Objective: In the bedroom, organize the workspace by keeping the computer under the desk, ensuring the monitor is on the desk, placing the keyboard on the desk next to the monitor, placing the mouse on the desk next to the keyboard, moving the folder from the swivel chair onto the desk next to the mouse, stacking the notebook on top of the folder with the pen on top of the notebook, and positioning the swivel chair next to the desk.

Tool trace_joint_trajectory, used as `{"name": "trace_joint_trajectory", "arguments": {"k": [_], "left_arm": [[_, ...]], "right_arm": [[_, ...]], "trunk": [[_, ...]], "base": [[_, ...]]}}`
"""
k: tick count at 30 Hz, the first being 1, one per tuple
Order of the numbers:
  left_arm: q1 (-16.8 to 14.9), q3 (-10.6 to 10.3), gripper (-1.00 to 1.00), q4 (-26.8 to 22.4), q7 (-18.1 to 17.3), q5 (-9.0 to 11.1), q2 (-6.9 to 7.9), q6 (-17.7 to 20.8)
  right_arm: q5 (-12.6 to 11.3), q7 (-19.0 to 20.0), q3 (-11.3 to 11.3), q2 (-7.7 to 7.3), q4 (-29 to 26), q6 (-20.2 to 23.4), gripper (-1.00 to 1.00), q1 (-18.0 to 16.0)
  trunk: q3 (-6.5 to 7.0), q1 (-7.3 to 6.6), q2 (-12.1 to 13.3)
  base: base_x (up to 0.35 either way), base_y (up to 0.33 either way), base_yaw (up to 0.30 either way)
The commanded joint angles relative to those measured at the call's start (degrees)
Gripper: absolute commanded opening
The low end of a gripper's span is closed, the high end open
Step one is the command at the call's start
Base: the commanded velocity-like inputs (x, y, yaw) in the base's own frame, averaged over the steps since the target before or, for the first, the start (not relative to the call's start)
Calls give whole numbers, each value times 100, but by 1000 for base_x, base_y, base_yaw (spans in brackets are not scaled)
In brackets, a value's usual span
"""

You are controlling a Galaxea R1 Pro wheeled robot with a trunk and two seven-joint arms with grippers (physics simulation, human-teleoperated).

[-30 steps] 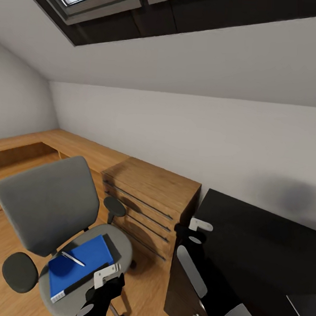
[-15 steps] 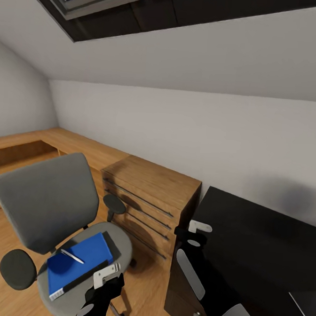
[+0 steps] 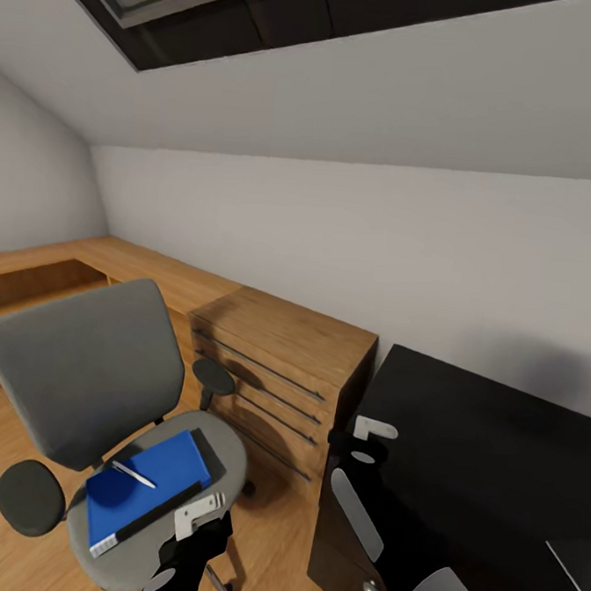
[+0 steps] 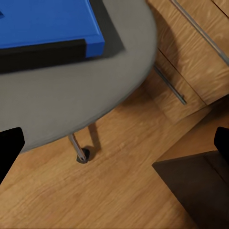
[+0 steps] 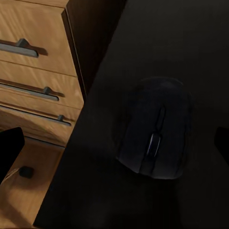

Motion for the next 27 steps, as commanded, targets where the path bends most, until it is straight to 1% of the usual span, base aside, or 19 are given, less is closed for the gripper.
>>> {"name": "trace_joint_trajectory", "arguments": {"k": [1, 10, 25, 27], "left_arm": [[-8, -18, 100, -7, 22, 46, 5, -43], [-11, -18, 100, -6, 22, 50, 5, -43], [-9, -18, 100, -15, -6, 44, 47, -43], [-8, -18, 100, -15, -5, 44, 49, -43]], "right_arm": [[-28, -40, 12, -2, 1, 20, 100, -7], [-35, -36, -3, -24, 31, -29, 100, -9], [-39, -39, -27, -40, 37, -172, 100, -11], [-43, -38, -87, -51, 136, -179, 100, -16]], "trunk": [[-24, 23, -45], [-186, 220, -406], [-186, 220, -406], [-186, 220, -406]], "base": [[0, 0, 0], [0, 0, 0], [0, 0, 0], [0, 0, 0]]}}
